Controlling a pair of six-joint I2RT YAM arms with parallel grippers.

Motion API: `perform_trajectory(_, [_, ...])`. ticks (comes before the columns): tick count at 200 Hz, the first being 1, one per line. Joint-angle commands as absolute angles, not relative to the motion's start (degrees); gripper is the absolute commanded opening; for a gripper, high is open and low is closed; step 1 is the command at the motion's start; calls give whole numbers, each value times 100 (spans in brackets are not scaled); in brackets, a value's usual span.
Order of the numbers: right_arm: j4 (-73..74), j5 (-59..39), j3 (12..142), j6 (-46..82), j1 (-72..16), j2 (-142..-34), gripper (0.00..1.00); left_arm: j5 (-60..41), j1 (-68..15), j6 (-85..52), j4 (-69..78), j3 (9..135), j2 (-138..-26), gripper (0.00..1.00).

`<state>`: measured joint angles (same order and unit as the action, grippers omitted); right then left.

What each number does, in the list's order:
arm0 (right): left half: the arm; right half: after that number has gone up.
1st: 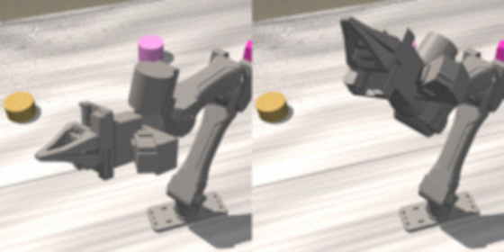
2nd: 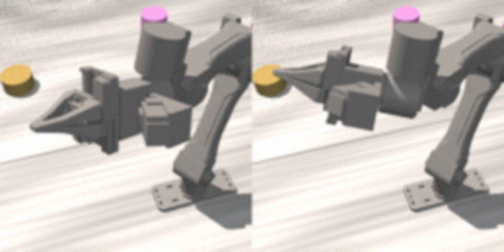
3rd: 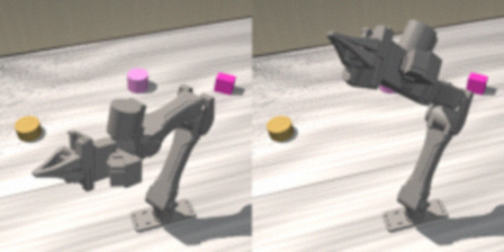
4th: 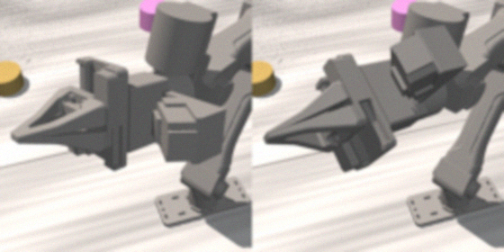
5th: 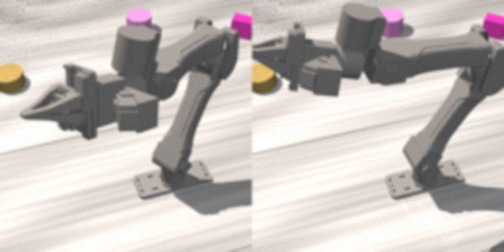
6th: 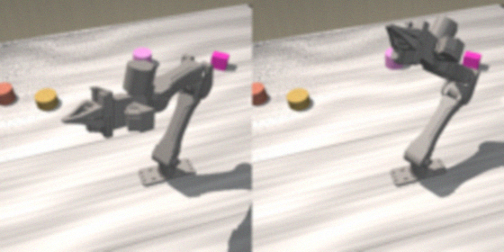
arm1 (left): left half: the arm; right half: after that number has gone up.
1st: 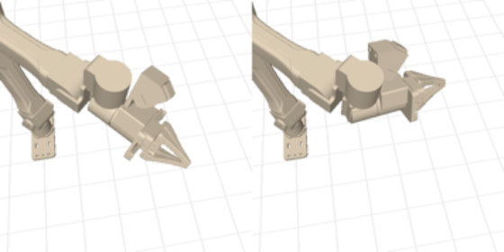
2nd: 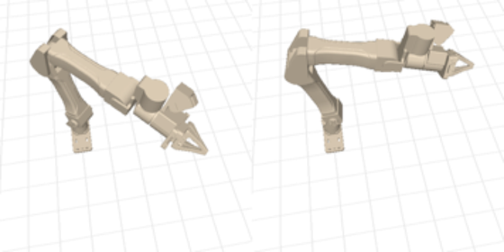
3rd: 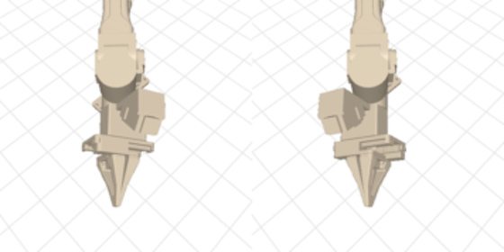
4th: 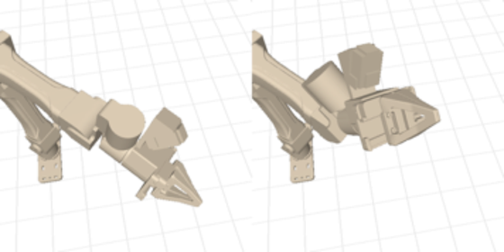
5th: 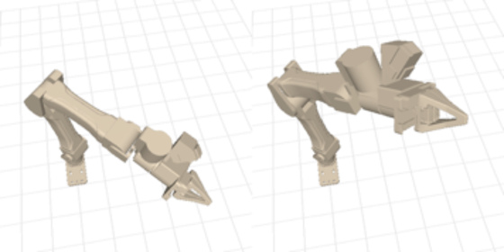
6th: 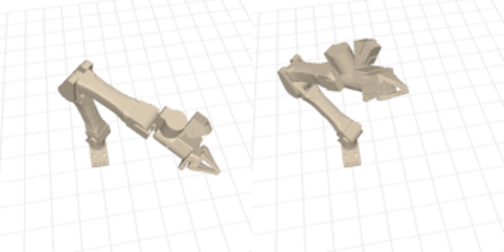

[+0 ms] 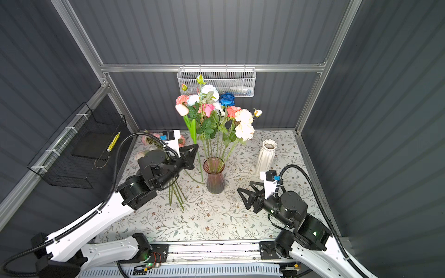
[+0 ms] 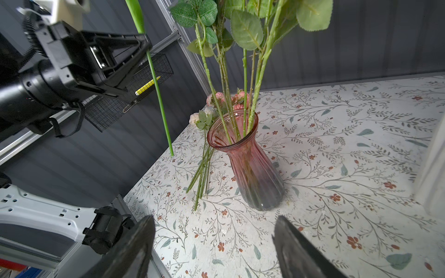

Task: Arrange the flowers into the vase
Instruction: 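Lift the pink tulip and carry it over the pink vase with left, then lower the pink tulip into the pink vase and open the left gripper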

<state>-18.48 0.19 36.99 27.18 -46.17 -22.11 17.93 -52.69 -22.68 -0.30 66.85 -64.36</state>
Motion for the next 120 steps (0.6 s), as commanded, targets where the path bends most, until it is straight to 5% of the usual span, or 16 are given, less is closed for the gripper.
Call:
perform_trajectory(1, [-1830,34,3854,2645,-4619,-2197,79,2270,-5748,-662,1300,6921,-6657,0])
perform_trajectory(45, [-1865,70,3894,2644,-4623,-2206,79,2671,-6135,534,2682,6614,-7257,0])
perform_trajectory(120, [-1980,-14,4100,2619,-4623,-2237,79,3166,-5881,419,3560,5887,-7885,0])
